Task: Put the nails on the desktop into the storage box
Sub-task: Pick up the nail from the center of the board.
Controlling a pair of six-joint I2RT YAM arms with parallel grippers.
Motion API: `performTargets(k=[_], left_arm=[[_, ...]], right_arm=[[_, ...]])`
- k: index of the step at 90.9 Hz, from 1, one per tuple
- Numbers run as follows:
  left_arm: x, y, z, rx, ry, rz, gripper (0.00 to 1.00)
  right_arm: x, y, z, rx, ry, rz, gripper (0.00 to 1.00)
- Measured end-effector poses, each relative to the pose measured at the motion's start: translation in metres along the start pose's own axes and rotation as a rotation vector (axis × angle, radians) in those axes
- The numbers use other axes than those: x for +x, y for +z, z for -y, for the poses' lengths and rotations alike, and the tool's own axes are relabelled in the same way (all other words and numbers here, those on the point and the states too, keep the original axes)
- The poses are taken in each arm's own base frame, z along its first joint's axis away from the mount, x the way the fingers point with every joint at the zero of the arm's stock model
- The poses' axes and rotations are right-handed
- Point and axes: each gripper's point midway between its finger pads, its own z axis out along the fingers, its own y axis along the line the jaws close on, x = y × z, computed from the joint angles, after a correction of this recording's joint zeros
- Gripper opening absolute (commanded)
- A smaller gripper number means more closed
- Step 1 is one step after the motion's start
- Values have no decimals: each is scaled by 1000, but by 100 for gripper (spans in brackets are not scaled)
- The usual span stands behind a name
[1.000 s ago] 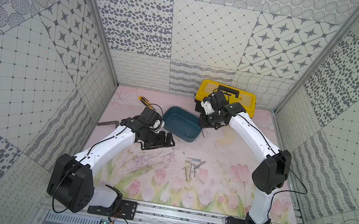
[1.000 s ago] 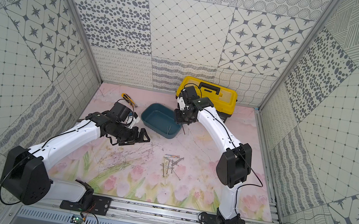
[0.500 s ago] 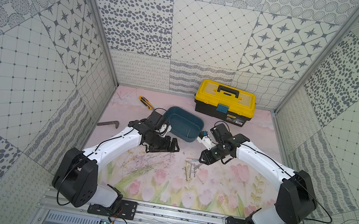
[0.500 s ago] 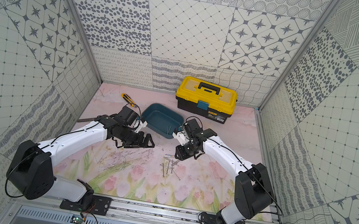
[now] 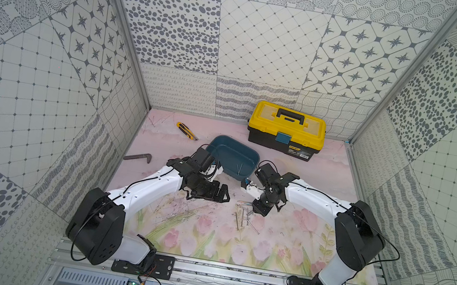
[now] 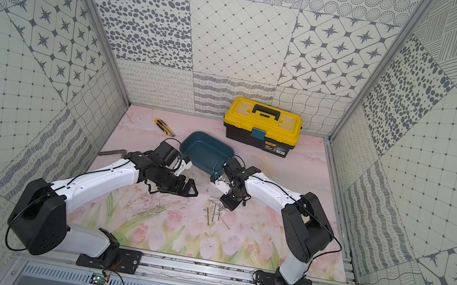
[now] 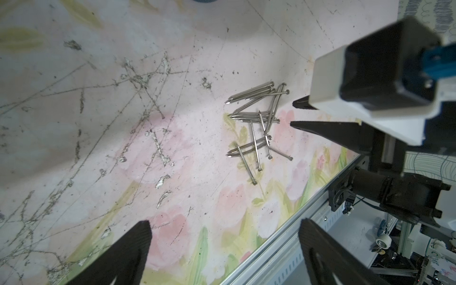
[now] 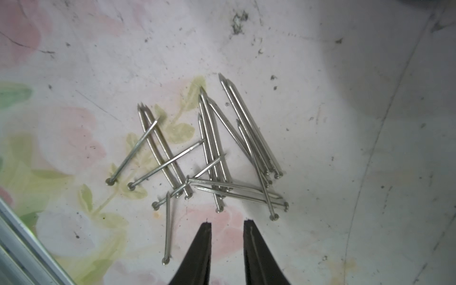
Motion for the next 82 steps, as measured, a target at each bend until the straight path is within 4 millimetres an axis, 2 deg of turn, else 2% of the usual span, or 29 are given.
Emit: performTargets(k=[29, 82], left_arm=[[16, -1, 0, 13, 105, 4, 97], [13, 2, 5, 42, 189, 14, 99]], right_arm=[[-13, 5, 14, 57, -37, 12, 26], [-11, 9, 10, 57, -48, -1, 30]])
